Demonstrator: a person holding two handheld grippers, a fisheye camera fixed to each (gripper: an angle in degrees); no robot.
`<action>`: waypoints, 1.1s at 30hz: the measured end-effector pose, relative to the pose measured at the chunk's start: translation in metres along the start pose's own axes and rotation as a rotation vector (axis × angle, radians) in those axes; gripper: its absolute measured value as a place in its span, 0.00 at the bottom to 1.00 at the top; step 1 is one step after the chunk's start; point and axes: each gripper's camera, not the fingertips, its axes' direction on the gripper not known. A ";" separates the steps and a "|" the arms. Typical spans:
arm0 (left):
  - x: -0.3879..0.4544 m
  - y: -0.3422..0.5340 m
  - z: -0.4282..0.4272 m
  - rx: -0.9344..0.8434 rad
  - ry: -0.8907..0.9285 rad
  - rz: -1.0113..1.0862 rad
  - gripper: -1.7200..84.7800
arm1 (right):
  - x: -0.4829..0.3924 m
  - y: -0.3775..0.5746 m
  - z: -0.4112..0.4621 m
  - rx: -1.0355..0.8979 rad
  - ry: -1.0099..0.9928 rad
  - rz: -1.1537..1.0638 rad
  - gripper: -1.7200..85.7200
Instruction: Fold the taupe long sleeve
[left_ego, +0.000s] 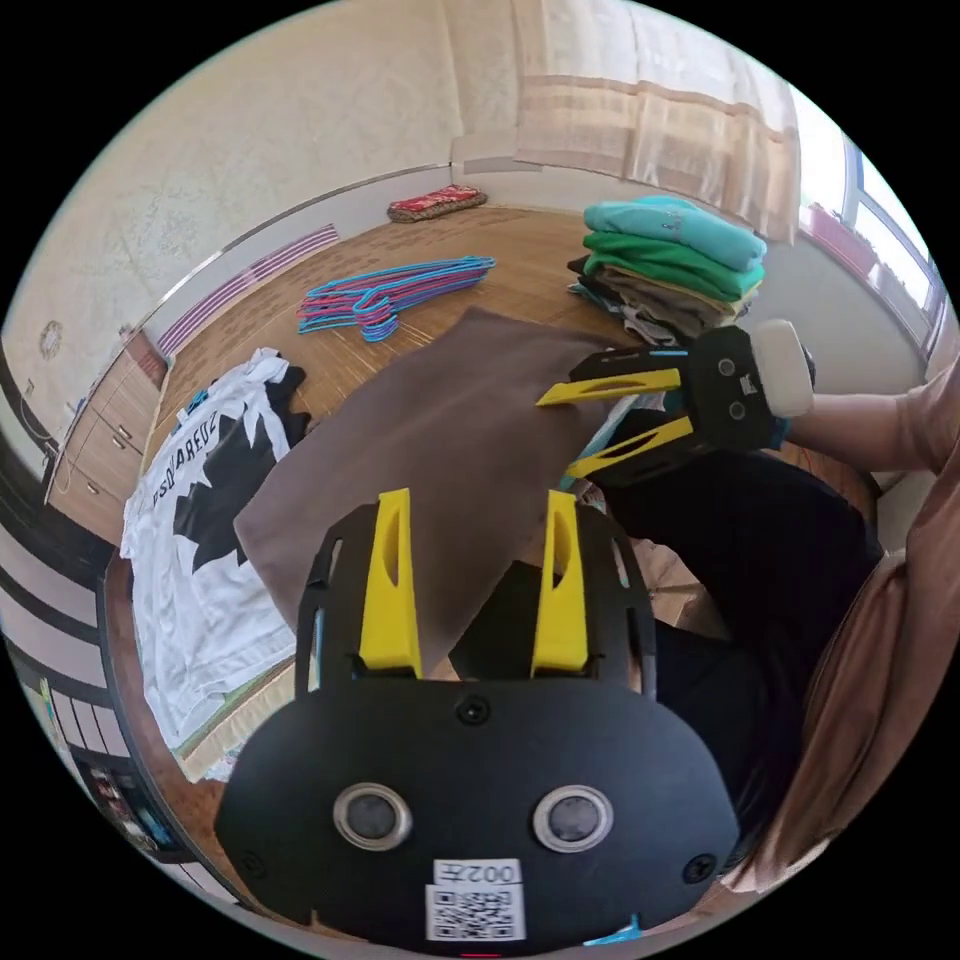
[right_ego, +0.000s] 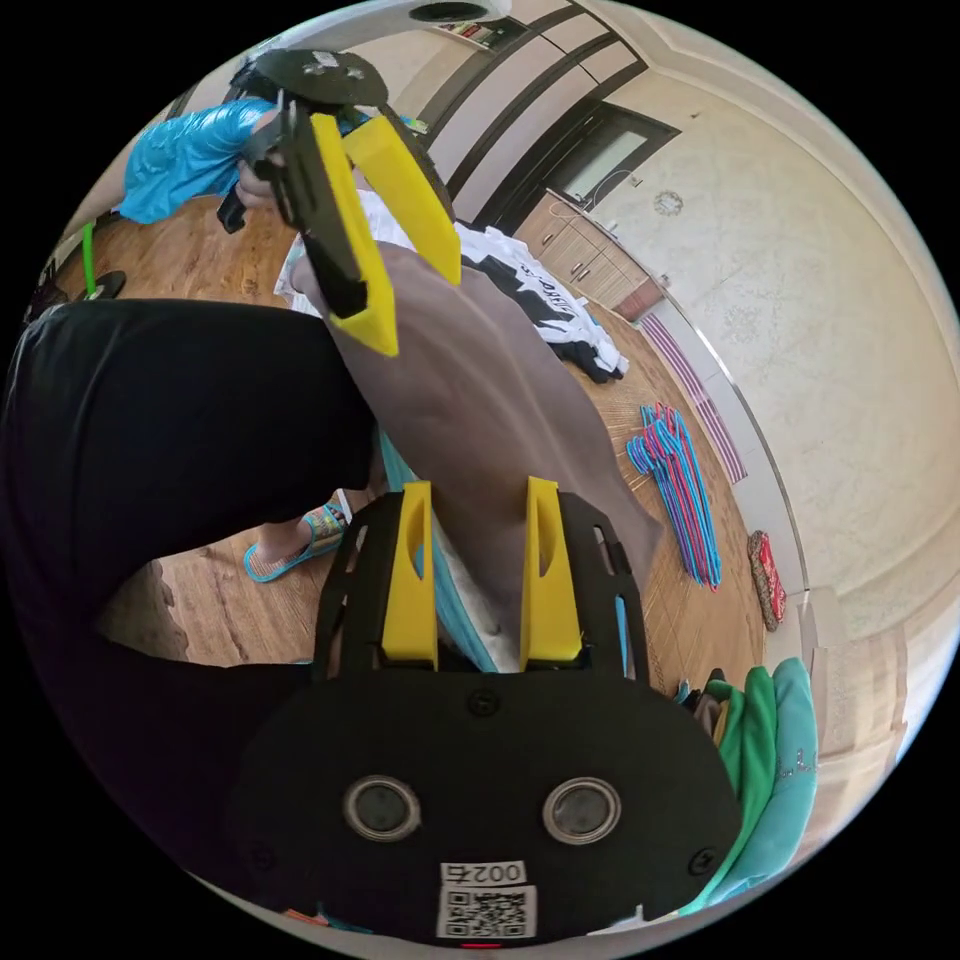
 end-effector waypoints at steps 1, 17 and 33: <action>0.007 -0.001 0.003 -0.004 -0.005 0.036 0.21 | 0.004 -0.003 -0.002 0.000 -0.010 0.020 0.17; 0.057 -0.021 0.031 -0.130 -0.329 0.174 0.14 | 0.018 -0.022 -0.020 -0.001 -0.061 0.032 0.21; 0.080 -0.021 0.010 -0.179 -0.343 0.159 0.18 | 0.018 -0.025 0.004 -0.170 0.214 0.003 0.13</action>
